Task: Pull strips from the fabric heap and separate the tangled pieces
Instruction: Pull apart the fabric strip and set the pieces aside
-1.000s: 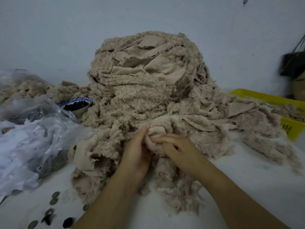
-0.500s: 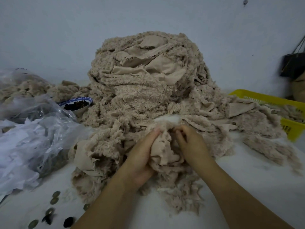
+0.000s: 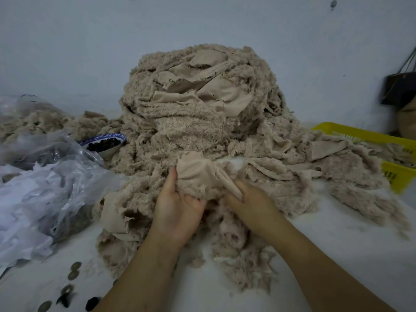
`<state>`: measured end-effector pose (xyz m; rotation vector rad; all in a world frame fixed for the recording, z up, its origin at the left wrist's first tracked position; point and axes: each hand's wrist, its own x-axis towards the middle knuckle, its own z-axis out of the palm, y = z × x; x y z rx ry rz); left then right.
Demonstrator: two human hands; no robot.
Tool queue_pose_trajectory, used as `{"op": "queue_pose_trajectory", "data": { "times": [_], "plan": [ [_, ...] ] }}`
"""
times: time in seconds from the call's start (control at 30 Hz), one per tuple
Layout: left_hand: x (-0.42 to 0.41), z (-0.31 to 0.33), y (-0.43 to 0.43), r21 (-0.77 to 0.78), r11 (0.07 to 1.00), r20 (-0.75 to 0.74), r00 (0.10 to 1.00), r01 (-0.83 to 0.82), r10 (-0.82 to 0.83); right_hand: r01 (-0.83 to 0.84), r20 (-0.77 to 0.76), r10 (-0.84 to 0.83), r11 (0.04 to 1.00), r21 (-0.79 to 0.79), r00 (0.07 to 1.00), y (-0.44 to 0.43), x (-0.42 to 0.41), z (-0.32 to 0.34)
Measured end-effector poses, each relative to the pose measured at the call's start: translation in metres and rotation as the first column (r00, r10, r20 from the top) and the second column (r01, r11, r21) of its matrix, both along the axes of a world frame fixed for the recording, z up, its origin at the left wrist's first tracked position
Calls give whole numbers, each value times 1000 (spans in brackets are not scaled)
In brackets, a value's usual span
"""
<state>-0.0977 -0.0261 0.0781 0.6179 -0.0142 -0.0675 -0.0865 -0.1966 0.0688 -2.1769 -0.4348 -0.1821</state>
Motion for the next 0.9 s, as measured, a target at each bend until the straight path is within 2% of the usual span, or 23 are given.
{"op": "queue_pose_trajectory", "data": {
  "times": [0.1,0.23,0.43,0.5,0.6,0.77,0.83,0.9],
  "plan": [
    [0,2,3,-56,997,-30,999,-44,42,159,29,-159,987,22,987,-12,9,3],
    [1,1,4,-76,995,-34,997,-65,62,319,-35,-317,942,103,948,-24,19,-1],
    [3,3,13,-133,988,-70,995,-84,75,414,-173,-377,852,322,910,-30,23,-1],
    [2,4,12,-132,989,-82,995,-66,55,470,-325,-349,752,463,879,-30,25,-1],
    [3,4,9,-120,988,-152,985,-100,82,544,-545,-154,484,686,824,-30,28,-4],
    [3,6,7,-167,950,-263,941,-263,214,583,-597,70,152,798,799,-28,26,1],
    [5,7,7,-207,928,-289,926,-308,243,606,-609,129,67,793,783,-26,25,4],
    [6,5,5,-182,930,-286,922,-320,261,624,-615,182,11,781,767,-25,22,5]
  ]
}}
